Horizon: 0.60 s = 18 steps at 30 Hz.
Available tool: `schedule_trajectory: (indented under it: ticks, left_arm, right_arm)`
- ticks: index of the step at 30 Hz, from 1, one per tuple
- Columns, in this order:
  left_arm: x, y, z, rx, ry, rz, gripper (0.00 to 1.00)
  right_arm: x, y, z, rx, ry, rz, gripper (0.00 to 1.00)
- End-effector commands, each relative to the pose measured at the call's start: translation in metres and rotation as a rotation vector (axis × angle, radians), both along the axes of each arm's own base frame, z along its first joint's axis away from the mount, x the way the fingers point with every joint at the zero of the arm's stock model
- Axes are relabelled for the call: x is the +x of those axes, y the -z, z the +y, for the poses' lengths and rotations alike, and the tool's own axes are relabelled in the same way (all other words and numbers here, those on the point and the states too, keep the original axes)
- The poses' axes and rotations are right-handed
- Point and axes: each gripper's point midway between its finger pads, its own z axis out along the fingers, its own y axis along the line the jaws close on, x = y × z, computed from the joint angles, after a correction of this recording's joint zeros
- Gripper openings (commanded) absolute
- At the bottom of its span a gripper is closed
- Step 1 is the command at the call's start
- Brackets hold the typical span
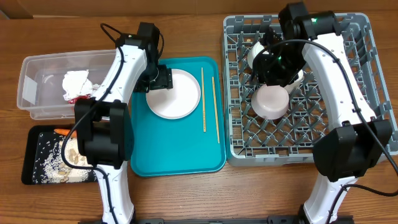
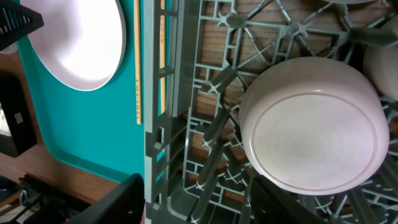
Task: Sort waste into correct bins and load items into the dishwasher
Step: 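Grasp the pink plate edge with the left gripper and lift it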
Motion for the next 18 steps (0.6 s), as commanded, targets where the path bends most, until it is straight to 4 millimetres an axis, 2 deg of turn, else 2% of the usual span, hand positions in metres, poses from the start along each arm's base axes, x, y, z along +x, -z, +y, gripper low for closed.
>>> schedule_trajectory:
  ticks: [1, 6, 18]
  left_arm:
    - [0.006, 0.000, 0.008, 0.046, 0.008, -0.020, 0.83]
    - [0.008, 0.001, 0.008, 0.048, 0.015, -0.026, 0.83]
    - [0.001, 0.028, 0.010, 0.051, 0.023, -0.018, 0.84]
  right_arm:
    - [0.001, -0.009, -0.003, 0.003, 0.002, -0.037, 0.58]
    - [0.001, -0.009, -0.003, 0.003, 0.002, -0.037, 0.57]
    - [0.001, -0.009, -0.003, 0.003, 0.002, -0.037, 0.58]
